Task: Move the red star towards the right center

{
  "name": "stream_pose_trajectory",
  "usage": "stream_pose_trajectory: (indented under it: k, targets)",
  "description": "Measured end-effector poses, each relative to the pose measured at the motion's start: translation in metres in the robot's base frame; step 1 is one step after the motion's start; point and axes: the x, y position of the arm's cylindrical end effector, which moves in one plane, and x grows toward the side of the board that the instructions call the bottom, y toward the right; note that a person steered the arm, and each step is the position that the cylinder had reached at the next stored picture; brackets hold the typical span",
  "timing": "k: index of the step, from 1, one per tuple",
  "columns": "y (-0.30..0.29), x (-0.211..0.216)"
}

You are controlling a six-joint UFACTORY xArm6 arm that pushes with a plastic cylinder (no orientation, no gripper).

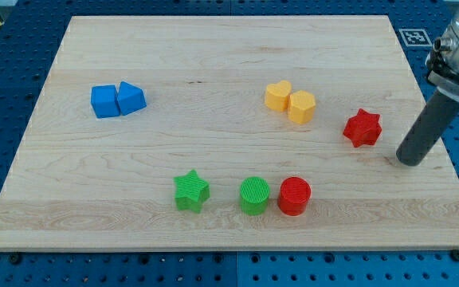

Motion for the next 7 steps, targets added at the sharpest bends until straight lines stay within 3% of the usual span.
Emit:
stream_pose_trajectory:
  k: [1, 3, 5, 7]
  targets:
    - [-0.03, 0.017]
    - [-0.088, 0.006]
    - [-0.088, -0.038]
    - [-0.031, -0.057]
